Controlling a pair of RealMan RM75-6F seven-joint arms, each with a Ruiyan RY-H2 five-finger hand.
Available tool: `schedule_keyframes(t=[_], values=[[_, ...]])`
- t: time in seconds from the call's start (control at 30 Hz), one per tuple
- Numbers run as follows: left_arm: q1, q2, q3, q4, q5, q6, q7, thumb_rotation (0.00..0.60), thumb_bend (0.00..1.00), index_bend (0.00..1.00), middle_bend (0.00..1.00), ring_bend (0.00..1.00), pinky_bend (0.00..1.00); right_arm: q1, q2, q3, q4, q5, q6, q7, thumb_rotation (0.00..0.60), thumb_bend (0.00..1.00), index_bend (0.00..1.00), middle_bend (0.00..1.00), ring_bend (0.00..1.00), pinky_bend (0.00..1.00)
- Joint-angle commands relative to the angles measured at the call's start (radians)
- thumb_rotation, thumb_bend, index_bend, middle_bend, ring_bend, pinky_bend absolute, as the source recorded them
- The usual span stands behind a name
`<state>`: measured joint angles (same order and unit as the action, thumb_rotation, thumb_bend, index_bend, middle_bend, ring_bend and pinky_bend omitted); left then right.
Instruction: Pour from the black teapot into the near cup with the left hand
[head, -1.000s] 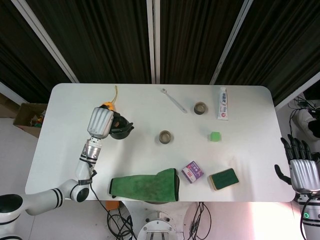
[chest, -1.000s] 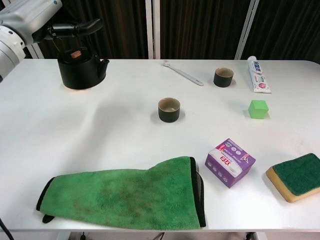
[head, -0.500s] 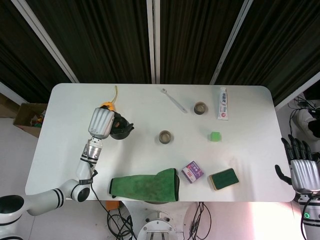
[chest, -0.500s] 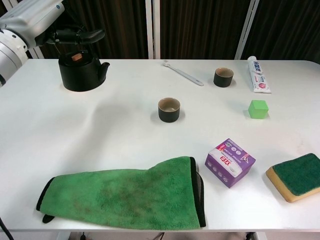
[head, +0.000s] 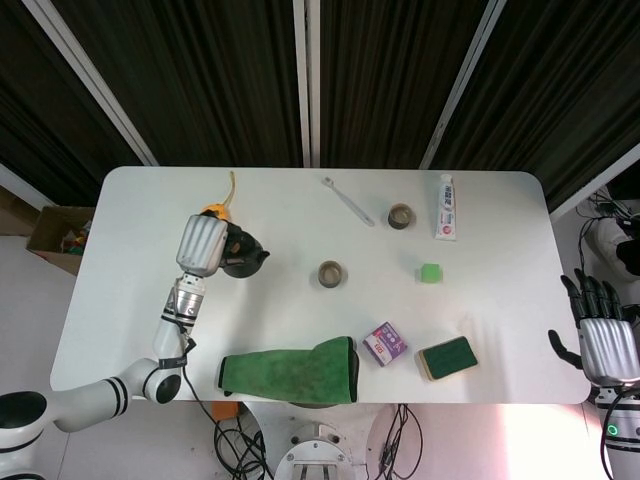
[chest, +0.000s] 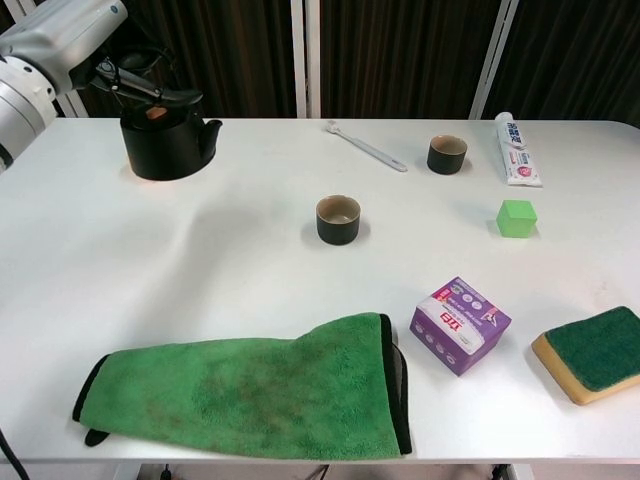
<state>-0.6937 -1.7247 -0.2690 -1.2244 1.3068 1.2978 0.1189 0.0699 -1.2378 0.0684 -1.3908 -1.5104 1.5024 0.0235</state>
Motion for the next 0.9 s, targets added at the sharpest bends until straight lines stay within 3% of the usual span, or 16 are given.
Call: schedule_keyframes(t=[0.03, 0.4, 0.9], values=[[0.002, 0.001, -0.003, -0.004, -0.001, -0.002, -0.007, 0.435, 0.16, 1.0, 1.0, 1.0, 0.58, 0.0, 0.0, 0.0, 0.0, 0.0, 0.0, -0.001, 0.6, 0.27, 0.0, 0.0, 0.0, 0.0], [0.006, -0.008, -0.01, 0.009, 0.001, -0.007, -0.025, 0.429, 0.21, 1.0, 1.0, 1.0, 0.59, 0.002, -0.006, -0.004, 0.005, 0.0, -0.007, -0.005, 0.6, 0.25, 0.0, 0.0, 0.0, 0.0], [0.011, -0.011, -0.012, 0.016, 0.006, -0.009, -0.027, 0.488, 0.28, 1.0, 1.0, 1.0, 0.59, 0.002, -0.007, -0.005, 0.005, 0.001, -0.008, -0.006, 0.6, 0.24, 0.0, 0.0, 0.0, 0.0]])
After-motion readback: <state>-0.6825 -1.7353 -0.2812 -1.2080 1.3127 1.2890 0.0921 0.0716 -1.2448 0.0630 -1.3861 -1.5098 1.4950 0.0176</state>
